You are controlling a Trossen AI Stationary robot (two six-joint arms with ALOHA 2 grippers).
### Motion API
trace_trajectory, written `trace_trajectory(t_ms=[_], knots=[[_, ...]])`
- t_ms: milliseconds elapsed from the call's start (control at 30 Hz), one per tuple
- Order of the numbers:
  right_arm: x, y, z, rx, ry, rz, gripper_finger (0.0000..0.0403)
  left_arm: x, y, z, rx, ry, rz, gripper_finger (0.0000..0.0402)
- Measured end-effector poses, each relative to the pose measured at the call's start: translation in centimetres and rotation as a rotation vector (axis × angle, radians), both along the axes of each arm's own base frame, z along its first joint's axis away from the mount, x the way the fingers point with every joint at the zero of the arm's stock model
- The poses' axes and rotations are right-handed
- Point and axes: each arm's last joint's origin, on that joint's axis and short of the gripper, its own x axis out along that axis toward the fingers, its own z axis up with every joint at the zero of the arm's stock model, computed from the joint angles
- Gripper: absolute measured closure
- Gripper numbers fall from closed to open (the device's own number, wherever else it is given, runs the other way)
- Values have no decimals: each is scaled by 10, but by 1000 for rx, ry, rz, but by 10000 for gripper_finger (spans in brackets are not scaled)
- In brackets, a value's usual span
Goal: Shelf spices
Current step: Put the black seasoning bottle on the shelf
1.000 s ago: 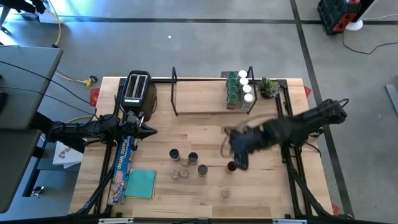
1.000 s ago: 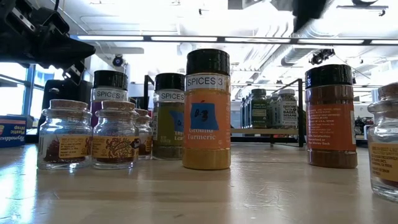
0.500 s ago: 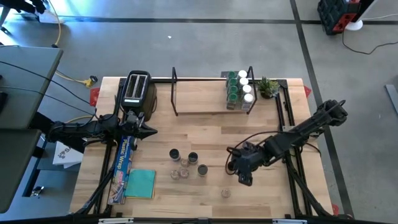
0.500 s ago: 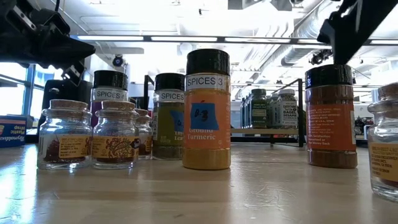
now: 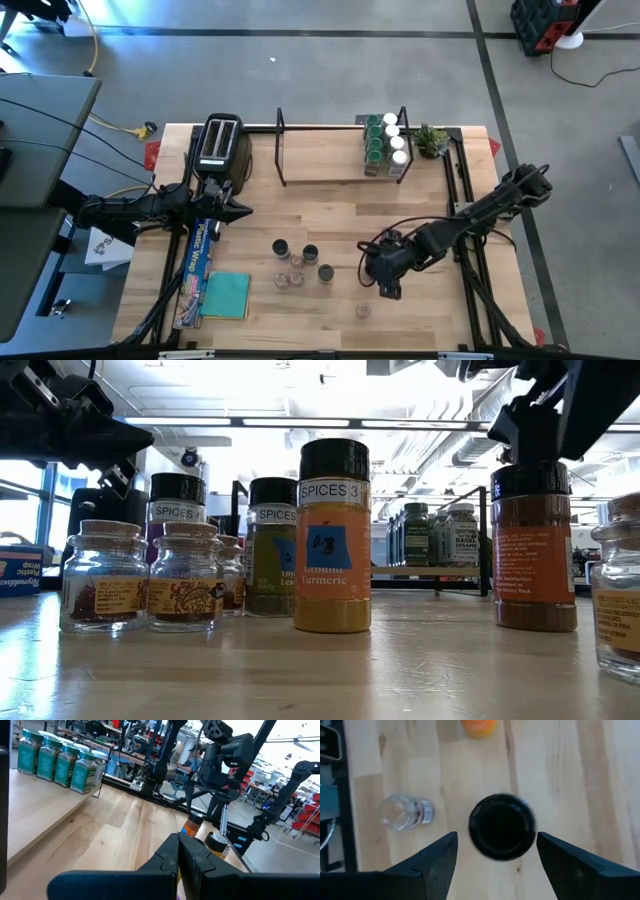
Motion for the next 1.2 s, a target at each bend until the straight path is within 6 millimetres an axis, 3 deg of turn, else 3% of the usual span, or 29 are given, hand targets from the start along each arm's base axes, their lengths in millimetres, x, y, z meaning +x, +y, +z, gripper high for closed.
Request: trace_trajectory(t_ms=[300, 533, 700, 800, 1200], knots=[[4, -1, -2, -88, -52, 25, 136, 0, 0, 0, -1, -1, 0, 401], [5, -8, -24, -67, -46, 1, 139, 0, 0, 0, 0, 1, 0, 401], [6, -19, -31, -87, -25, -3, 181, 0, 0, 2, 0, -17, 16, 401], [12, -28, -31, -95, -40, 20, 216, 0, 0, 6, 0, -60, 17, 401], [54, -96, -25, -184, -263, 7, 215, -1, 2, 11, -4, -113, 72, 401]])
